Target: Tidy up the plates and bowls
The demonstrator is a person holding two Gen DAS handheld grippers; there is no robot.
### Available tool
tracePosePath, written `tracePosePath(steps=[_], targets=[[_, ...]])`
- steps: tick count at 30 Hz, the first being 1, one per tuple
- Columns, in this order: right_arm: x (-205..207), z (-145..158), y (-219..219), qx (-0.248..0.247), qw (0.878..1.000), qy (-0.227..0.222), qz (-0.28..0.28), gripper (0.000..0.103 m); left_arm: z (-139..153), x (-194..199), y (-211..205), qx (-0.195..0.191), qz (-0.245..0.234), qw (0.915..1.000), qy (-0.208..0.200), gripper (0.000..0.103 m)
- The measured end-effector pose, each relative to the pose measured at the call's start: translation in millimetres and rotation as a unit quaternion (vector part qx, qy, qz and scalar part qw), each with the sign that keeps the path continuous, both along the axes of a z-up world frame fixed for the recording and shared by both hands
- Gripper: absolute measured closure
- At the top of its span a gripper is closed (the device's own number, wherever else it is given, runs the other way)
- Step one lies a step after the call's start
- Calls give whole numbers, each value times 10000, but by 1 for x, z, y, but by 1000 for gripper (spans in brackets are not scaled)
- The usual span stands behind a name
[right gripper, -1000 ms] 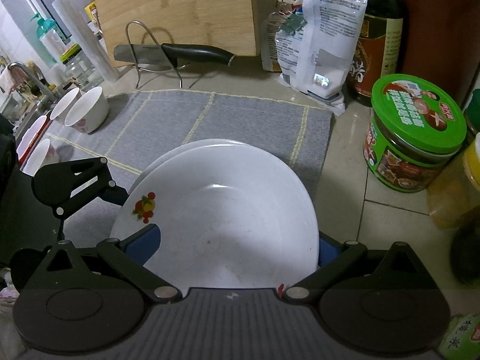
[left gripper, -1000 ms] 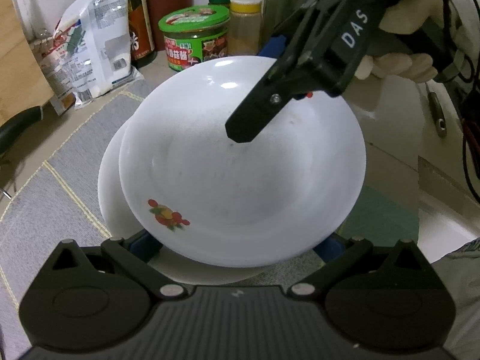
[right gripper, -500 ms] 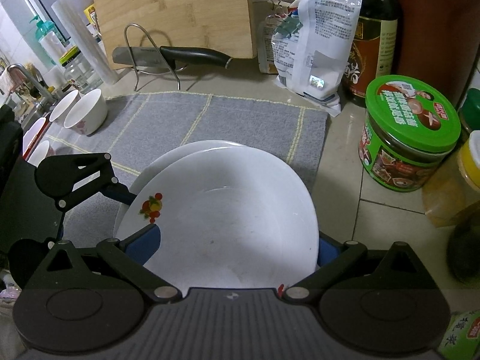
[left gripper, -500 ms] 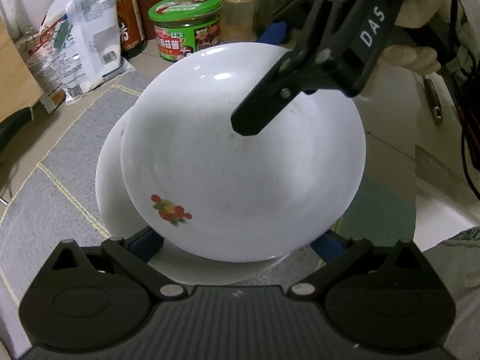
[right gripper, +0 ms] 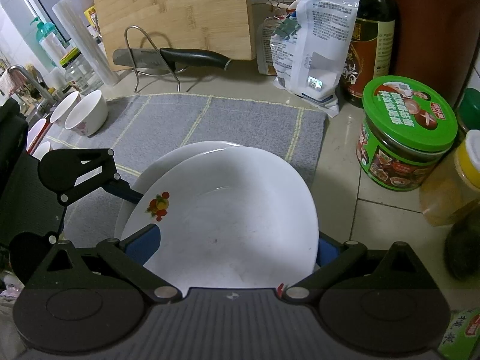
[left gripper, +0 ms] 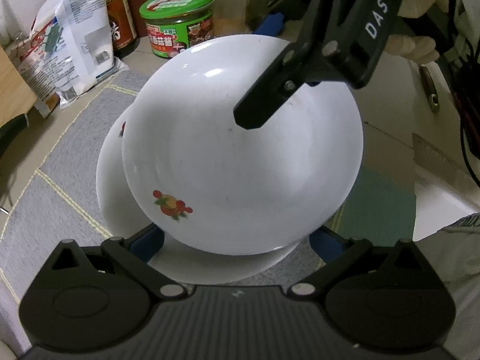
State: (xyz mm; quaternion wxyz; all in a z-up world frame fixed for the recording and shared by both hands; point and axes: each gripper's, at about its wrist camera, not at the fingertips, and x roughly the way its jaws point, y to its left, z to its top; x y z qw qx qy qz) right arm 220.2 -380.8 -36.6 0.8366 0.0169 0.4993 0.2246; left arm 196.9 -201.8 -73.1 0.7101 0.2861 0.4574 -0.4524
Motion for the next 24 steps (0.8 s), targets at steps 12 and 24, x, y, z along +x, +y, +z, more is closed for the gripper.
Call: tracePosePath(steps=[12, 24], targets=[[-1, 3, 2, -111, 9999, -13, -13, 0, 0, 0, 1, 3, -81, 10000, -29, 1], [-3, 5, 5, -293, 9996, -45, -35, 0, 6, -3, 5, -50, -65, 9999, -127, 1]])
